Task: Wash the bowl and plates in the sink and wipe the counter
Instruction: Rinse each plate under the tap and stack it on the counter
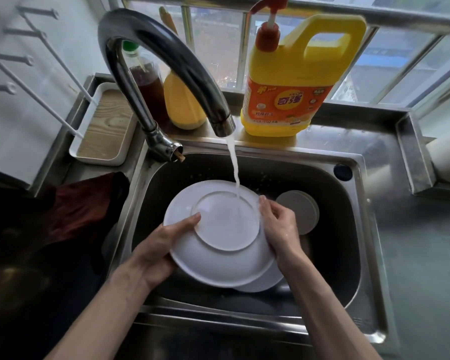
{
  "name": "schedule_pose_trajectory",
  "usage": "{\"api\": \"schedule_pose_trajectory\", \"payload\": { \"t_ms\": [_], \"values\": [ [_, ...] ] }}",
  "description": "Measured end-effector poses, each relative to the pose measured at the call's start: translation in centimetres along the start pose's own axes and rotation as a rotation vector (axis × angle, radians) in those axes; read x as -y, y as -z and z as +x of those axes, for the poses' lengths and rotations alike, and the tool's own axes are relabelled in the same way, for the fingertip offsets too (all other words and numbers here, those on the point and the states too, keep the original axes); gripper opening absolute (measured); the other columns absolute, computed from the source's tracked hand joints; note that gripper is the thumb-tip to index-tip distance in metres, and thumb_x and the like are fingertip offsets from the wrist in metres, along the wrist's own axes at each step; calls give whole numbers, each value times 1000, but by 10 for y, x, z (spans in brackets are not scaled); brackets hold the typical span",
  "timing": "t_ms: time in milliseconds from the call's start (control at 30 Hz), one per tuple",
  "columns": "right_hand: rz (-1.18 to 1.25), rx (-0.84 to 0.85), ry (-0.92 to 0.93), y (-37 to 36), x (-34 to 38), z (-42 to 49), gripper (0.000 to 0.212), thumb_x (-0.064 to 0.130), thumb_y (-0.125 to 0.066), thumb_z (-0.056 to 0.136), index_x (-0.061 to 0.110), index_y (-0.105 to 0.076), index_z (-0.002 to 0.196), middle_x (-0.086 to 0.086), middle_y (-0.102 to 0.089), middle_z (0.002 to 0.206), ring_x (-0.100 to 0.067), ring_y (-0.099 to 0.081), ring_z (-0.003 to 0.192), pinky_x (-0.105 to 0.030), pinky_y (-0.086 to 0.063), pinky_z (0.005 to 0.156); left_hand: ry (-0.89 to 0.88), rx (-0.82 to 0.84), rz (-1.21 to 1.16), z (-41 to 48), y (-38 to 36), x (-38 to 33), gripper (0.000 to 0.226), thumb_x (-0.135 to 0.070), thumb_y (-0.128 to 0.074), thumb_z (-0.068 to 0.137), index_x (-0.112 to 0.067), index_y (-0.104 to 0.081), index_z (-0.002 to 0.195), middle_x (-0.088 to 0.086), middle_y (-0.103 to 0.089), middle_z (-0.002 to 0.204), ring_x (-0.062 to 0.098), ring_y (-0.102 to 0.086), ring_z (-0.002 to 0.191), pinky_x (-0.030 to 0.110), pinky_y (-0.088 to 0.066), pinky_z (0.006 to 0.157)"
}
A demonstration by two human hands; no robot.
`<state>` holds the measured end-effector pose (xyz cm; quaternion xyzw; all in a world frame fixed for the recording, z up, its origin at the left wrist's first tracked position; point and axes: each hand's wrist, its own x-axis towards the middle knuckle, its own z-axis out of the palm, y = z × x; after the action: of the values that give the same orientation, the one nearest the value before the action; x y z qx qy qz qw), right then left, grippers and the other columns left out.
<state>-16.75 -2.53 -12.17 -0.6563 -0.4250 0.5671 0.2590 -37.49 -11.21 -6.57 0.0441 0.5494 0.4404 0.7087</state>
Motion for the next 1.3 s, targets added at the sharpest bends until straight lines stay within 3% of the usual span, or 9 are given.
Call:
{"api": "schedule_pose_trajectory", "payload": {
  "t_ms": [67, 200, 300, 433, 600, 767, 1000, 1167, 1300],
  "values": [
    [-223, -69, 115, -3, 4, 1, 34, 46, -47, 108, 26, -74, 109, 0, -72, 109, -20, -66, 106, -37, -49, 91, -40, -30, -10, 2, -8, 1, 36, -18, -68, 91, -8, -69, 126, 17, -75, 117, 32, -75, 102, 41, -65, 77],
    [-516, -40, 286, -13, 13, 5, 54, 42, -27, 113, 16, -39, 159, -2, -31, 168, -17, -23, 156, -33, -12, 126, -106, -32, -56, 2, -11, 6, 36, -17, -66, 94, -10, -67, 130, 15, -75, 119, 31, -74, 106, 40, -64, 77],
    [-802, 135, 456, -21, 12, 1, 67, 53, -13, 107, 23, -4, 166, 10, 2, 173, -4, 10, 157, -33, 16, 126, -136, -14, -39, 1, -11, 5, 35, -23, -61, 98, -12, -66, 132, 14, -74, 120, 31, -74, 107, 40, -64, 77],
    [-926, 254, 589, -29, 12, -11, 64, 51, -13, 110, 25, 11, 164, 12, 19, 169, -3, 26, 154, -37, 26, 123, -138, -35, -18, 2, -14, 5, 37, -35, -56, 101, -15, -67, 130, 14, -75, 118, 30, -75, 104, 38, -65, 74],
    [-839, 468, 708, -34, 15, -36, 56, 43, -17, 112, 28, -7, 165, 14, 4, 171, 5, 19, 153, -32, 15, 127, -110, -96, -62, 9, -20, 6, 48, -47, -51, 101, -13, -67, 131, 15, -75, 119, 30, -74, 107, 39, -64, 81],
    [-740, 440, 767, -27, 15, -47, 57, 48, -17, 108, 30, -28, 162, 12, -22, 169, 3, 0, 157, -29, 0, 130, -98, -94, -92, 11, -21, 4, 48, -47, -53, 101, -11, -69, 126, 17, -75, 118, 31, -75, 104, 39, -65, 76],
    [-866, 335, 627, -28, 15, -25, 53, 47, -14, 112, 43, -7, 164, 20, 3, 171, 3, 15, 155, -32, 7, 129, -165, -117, -98, 11, -20, 13, 38, -33, -57, 101, -15, -64, 134, 13, -75, 120, 28, -73, 108, 39, -65, 79],
    [-855, -86, 633, -34, 0, -31, 54, 38, -27, 108, 20, -45, 156, 1, -43, 162, -13, -34, 152, -39, -19, 129, -175, -140, -159, 12, -20, 18, 40, -37, -56, 100, -20, -63, 135, 10, -74, 122, 27, -74, 107, 42, -63, 77],
    [-824, -134, 751, -32, -12, -49, 42, 32, -35, 109, 13, -67, 129, -3, -67, 136, -16, -62, 126, -29, -25, 126, -167, -125, -240, 10, -21, 23, 43, -38, -57, 98, -19, -61, 136, 12, -73, 126, 27, -72, 111, 42, -60, 82]
  ]
}}
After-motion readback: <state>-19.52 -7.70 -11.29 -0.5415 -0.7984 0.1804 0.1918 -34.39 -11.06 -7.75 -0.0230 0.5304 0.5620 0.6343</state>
